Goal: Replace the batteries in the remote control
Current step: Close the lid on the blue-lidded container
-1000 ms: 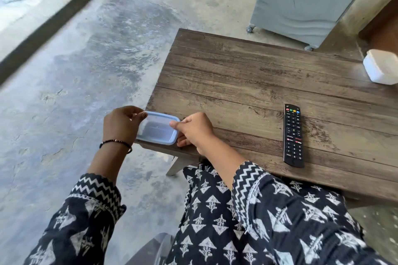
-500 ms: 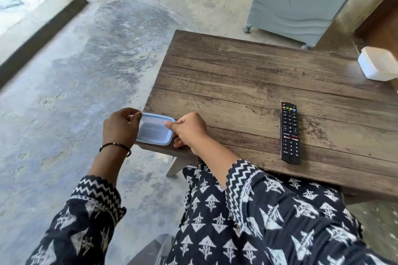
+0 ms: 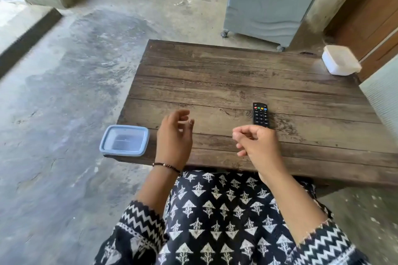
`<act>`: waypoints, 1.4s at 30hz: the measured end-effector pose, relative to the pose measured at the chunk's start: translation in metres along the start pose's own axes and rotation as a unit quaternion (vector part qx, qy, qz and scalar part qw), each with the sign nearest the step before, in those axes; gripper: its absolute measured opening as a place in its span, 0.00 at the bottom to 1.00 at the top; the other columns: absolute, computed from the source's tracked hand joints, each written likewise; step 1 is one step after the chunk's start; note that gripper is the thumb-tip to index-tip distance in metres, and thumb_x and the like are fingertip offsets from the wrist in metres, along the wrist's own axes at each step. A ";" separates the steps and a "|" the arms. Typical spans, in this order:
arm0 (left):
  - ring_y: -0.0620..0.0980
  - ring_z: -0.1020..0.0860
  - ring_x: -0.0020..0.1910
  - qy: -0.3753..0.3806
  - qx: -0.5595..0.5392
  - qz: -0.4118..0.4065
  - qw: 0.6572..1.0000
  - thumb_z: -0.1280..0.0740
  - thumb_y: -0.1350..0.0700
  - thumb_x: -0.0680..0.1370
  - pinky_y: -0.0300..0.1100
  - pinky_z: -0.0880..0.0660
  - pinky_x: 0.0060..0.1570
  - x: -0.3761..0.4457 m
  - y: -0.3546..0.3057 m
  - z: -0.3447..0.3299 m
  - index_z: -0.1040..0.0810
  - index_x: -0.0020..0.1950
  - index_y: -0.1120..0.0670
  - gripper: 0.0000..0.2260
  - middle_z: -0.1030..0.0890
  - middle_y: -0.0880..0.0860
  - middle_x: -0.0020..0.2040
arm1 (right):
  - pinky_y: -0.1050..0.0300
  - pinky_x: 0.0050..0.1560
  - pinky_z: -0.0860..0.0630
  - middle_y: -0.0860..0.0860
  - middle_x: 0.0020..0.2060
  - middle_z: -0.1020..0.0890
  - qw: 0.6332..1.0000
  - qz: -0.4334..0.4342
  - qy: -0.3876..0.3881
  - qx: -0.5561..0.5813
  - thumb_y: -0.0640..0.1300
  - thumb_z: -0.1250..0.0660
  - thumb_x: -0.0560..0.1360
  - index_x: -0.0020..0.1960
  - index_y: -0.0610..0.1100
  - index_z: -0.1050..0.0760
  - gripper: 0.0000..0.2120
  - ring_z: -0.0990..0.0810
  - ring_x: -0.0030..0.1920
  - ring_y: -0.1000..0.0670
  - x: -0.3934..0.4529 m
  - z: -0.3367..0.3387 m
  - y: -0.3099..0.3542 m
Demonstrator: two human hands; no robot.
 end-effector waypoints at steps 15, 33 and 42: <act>0.45 0.19 0.46 0.221 0.025 0.121 0.967 0.30 0.59 0.72 0.36 0.25 0.50 -0.042 -0.047 -0.131 0.19 0.52 0.55 0.09 0.16 0.51 0.47 | 0.61 0.36 0.23 0.49 0.41 0.19 0.996 -0.086 0.018 -0.007 0.30 0.32 0.70 0.57 0.39 0.24 0.16 0.20 0.39 0.53 0.022 0.066 -0.065; 0.47 0.20 0.40 0.177 0.022 0.095 0.979 0.29 0.61 0.71 0.38 0.24 0.46 0.054 -0.058 -0.147 0.17 0.48 0.55 0.08 0.17 0.53 0.40 | 0.52 0.42 0.20 0.48 0.40 0.20 0.999 -0.041 0.017 -0.020 0.29 0.30 0.68 0.56 0.37 0.24 0.17 0.20 0.41 0.49 0.124 0.054 -0.030; 0.51 0.18 0.43 0.181 0.024 0.122 0.976 0.28 0.60 0.70 0.43 0.21 0.49 0.078 -0.046 -0.161 0.18 0.48 0.55 0.07 0.16 0.54 0.42 | 0.47 0.48 0.20 0.47 0.41 0.21 0.994 -0.020 0.003 -0.103 0.33 0.28 0.68 0.59 0.37 0.24 0.20 0.19 0.45 0.45 0.150 0.045 -0.031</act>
Point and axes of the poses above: each hand's wrist, its own x-axis towards the middle knuckle, its own z-axis out of the back of the hand, y = z × x, the point moved 3 cm from there along x, towards the middle knuckle
